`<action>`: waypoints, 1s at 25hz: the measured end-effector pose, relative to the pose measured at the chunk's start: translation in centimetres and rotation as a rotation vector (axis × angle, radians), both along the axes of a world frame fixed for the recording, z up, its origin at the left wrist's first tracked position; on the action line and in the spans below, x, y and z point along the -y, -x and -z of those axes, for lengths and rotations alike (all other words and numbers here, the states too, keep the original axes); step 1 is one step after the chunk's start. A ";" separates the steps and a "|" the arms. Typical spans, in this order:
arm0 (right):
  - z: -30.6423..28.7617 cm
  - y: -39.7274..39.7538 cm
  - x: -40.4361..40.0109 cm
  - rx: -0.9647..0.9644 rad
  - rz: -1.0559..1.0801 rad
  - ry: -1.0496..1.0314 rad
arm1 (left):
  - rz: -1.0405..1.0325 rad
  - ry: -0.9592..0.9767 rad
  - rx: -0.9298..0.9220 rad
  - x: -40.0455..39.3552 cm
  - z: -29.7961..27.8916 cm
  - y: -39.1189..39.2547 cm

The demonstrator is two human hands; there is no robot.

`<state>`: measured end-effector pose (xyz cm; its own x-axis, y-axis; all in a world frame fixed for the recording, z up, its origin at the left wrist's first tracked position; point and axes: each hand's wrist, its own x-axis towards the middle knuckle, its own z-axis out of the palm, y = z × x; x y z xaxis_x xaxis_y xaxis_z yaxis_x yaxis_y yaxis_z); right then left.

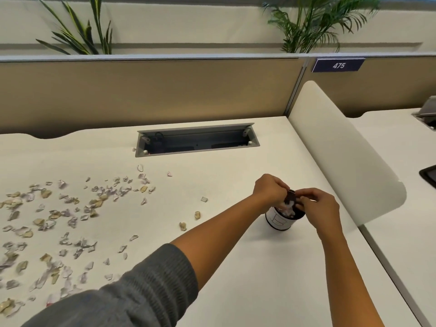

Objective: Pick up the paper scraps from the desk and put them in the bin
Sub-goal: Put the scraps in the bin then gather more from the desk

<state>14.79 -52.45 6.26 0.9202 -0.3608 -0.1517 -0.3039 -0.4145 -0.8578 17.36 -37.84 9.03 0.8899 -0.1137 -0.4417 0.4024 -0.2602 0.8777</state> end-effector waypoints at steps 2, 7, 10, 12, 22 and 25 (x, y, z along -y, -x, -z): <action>-0.2 -0.2 -0.5 0.006 -0.002 0.048 | -0.015 0.057 0.010 -0.6 0.0 0.1; -0.2 0.0 -5.4 0.143 -0.179 0.062 | 0.119 -0.311 0.318 -5.8 3.4 3.4; 1.4 0.2 -10.0 0.175 -0.361 0.017 | 0.125 -0.592 0.367 -11.3 6.9 6.2; 3.3 0.5 -13.1 0.156 -0.493 0.038 | 0.204 -0.854 0.436 -15.2 9.0 8.0; 9.2 0.8 -20.9 -0.028 -0.910 0.355 | 0.388 -0.993 0.339 -23.2 12.4 14.8; 9.8 2.9 -21.6 0.030 -0.970 0.414 | 0.386 -1.105 0.367 -23.8 12.5 15.3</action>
